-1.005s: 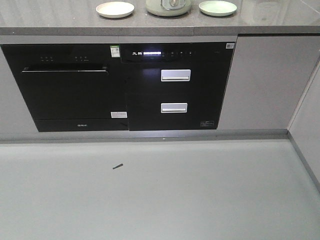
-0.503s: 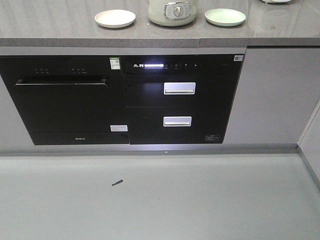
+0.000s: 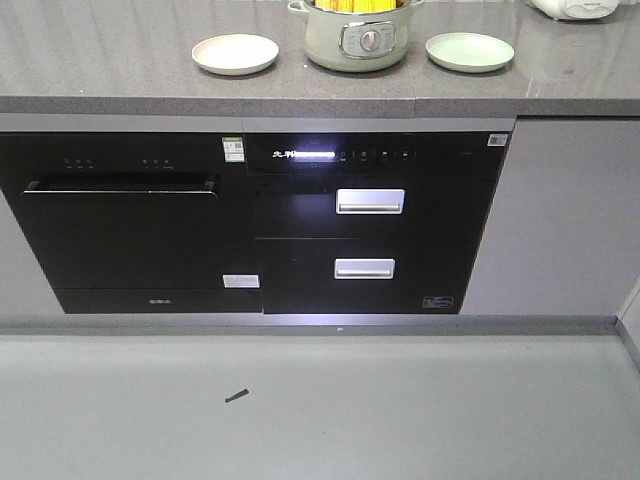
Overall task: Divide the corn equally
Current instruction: 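Drive the base toward the counter with the pot and plates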
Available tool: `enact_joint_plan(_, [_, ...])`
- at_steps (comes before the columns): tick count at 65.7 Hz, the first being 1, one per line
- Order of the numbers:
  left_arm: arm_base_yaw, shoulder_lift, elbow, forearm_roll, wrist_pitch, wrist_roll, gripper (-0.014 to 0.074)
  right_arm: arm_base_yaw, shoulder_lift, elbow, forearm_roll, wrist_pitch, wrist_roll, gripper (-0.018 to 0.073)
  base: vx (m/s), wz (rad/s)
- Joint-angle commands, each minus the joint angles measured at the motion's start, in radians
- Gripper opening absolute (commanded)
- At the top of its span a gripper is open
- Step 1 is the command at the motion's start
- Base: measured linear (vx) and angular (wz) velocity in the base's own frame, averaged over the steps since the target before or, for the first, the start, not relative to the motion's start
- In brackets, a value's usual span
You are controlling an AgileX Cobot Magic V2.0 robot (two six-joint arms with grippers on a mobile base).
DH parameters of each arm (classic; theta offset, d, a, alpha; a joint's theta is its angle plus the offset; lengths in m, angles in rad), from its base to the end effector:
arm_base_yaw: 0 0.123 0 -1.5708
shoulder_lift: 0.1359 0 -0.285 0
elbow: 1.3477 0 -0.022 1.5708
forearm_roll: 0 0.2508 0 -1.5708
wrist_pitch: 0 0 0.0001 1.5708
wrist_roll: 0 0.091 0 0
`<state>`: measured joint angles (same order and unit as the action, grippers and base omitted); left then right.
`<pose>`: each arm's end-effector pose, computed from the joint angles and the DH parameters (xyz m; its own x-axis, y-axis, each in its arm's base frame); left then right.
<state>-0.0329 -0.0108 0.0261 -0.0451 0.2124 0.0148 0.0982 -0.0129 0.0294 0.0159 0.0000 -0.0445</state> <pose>0.0558 -0.0027 0.1857 -0.1409 -0.0247 -0.9897 0.0382 0.9988 -0.0303 0.0563 0.0055 0.2040 0.0731 -0.0215 -0.9971 -0.0960 0.9950 -0.0285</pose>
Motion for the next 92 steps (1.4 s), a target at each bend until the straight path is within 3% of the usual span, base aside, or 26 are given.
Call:
enact_joint_plan(1, [0.003, -0.025, 0.031, -0.009, -0.072, -0.005, -0.0006, -0.004, -0.006, 0.014, -0.007, -0.074, -0.009, -0.0009, 0.22, 0.01])
enact_joint_plan(92, [0.003, -0.025, 0.031, -0.009, -0.072, -0.005, -0.0006, -0.004, -0.006, 0.014, -0.007, -0.074, -0.009, -0.0009, 0.22, -0.04])
